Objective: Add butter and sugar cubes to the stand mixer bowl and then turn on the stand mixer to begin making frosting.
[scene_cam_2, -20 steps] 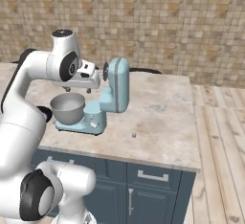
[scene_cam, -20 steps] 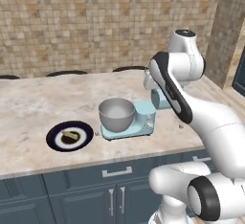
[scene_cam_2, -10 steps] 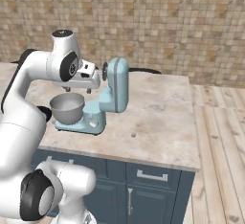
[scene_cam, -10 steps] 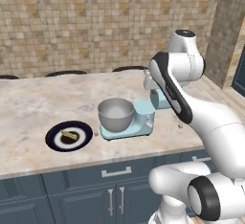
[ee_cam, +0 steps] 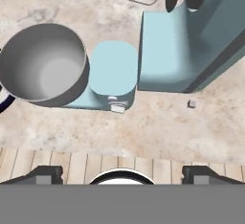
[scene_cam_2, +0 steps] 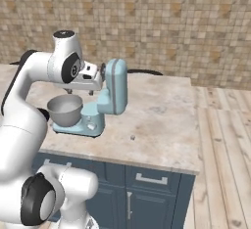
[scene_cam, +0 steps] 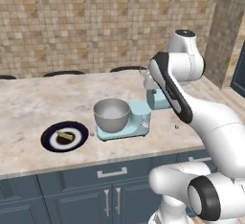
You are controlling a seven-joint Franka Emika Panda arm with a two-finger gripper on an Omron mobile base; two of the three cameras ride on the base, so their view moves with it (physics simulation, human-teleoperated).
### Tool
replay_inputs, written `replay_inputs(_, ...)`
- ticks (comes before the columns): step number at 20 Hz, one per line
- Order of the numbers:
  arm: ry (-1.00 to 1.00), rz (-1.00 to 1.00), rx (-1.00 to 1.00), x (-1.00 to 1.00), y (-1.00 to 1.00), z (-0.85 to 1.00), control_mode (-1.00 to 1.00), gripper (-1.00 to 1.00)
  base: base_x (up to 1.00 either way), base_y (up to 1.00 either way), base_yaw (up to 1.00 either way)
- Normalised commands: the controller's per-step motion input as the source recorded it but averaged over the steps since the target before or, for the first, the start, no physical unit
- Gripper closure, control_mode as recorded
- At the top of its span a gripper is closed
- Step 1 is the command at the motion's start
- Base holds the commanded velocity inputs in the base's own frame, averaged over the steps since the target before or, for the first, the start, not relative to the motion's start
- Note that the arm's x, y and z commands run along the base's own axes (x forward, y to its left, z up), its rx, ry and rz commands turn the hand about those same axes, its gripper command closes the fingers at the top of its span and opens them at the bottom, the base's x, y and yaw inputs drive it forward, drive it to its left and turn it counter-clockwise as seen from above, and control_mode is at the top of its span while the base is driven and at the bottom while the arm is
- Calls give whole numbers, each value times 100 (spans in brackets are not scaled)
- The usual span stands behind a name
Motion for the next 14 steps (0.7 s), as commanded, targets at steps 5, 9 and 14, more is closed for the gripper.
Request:
replay_inputs(5, 0, 0, 0, 0, -23, 0, -100, -100, 0, 0, 0)
replay_inputs(9, 0, 0, 1, 0, -53, 0, -100, -100, 0, 0, 0)
replay_inputs(14, 0, 0, 7, 0, -90, -4, -100, -100, 0, 0, 0)
